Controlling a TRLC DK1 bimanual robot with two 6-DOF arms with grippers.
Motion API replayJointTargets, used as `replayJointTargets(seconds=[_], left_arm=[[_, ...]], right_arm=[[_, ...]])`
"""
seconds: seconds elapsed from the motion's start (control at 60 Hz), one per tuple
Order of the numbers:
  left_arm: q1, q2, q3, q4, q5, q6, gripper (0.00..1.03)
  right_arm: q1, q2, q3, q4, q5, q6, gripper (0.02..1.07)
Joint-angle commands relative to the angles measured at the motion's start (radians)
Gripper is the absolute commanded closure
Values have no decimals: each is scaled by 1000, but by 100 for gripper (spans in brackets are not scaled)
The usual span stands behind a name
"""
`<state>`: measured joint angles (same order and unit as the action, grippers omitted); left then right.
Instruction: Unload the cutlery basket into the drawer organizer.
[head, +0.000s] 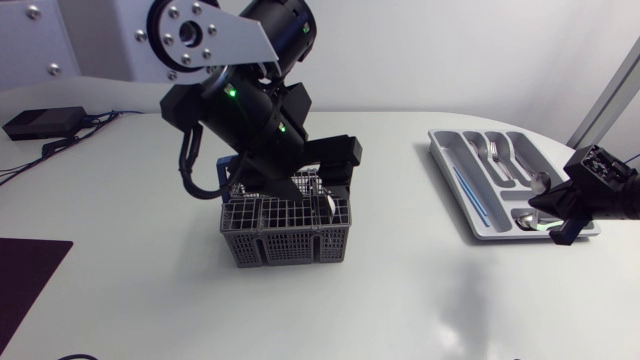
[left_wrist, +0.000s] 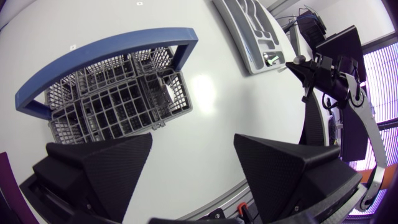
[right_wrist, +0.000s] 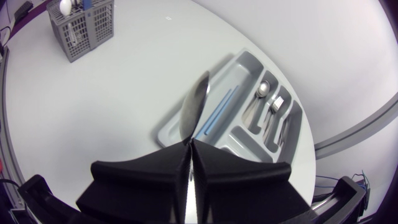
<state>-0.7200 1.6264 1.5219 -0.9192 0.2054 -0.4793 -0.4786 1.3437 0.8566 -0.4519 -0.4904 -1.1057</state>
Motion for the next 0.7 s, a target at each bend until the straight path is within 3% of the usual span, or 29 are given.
replayJointTargets(seconds=[0.0,0.267,0.683], left_arm=[[-18,26,37,-10,-9,-36,12],[-39,38,40,-7,-34,-128,12],[-68,72,38,-9,-52,-246,12]], right_arm=[[-31,63,36,48,18,-43,101],[-61,219,56,295,144,-114,101],[-87,408,122,450,250,-191,101]])
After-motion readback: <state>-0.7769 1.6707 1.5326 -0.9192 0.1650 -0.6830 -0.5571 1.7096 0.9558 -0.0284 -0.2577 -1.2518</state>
